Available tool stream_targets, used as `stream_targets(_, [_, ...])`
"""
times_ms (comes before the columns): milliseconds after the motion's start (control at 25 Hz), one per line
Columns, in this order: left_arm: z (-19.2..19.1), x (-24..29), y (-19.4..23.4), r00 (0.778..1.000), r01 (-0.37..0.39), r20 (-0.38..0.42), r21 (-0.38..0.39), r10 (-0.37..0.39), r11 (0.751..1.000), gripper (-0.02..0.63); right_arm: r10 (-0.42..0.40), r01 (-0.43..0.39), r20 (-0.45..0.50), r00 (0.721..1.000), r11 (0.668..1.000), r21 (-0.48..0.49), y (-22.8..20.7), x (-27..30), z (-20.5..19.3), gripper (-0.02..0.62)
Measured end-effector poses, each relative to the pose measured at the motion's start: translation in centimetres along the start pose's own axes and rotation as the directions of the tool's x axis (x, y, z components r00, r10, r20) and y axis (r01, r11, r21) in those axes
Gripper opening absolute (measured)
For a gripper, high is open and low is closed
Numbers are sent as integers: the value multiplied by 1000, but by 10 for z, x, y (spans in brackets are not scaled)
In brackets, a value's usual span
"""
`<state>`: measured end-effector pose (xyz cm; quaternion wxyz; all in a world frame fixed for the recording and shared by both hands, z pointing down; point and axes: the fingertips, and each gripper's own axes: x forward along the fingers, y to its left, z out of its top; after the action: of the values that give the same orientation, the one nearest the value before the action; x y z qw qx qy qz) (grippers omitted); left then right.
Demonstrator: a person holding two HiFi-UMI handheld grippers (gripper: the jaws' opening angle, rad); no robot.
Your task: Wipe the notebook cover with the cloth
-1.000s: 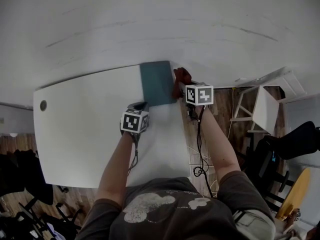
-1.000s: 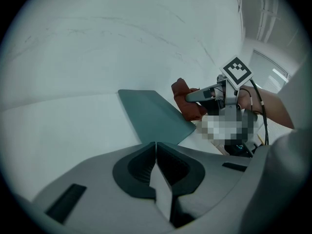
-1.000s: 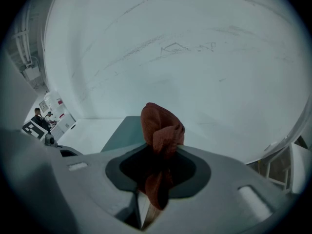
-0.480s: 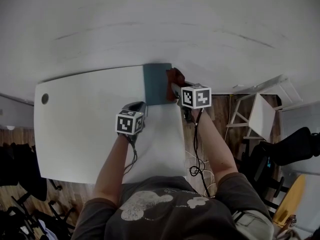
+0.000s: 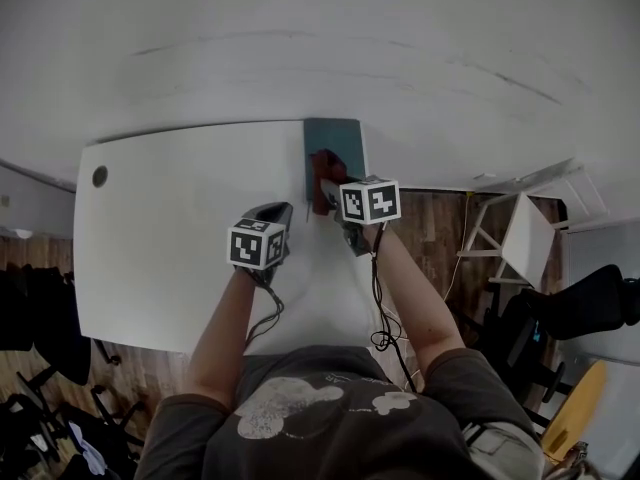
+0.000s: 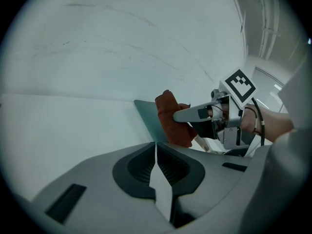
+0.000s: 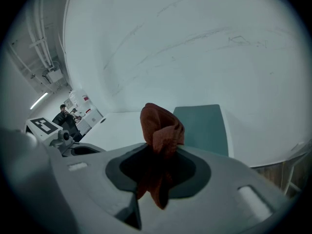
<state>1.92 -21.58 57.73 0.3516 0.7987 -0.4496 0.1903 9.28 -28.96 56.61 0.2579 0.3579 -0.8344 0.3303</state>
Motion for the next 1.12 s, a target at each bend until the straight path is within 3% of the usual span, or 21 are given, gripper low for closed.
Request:
stream_targets(360, [-1, -10, 4, 1000, 0, -1, 9, 0, 1000, 8, 5, -5, -53, 999, 1000, -15, 10, 26, -16, 107])
stream_targets(1120, [-1, -5, -8, 1000, 9, -17, 30, -8, 1000, 6, -71, 72, -28, 997, 997, 19, -35, -4, -27, 107])
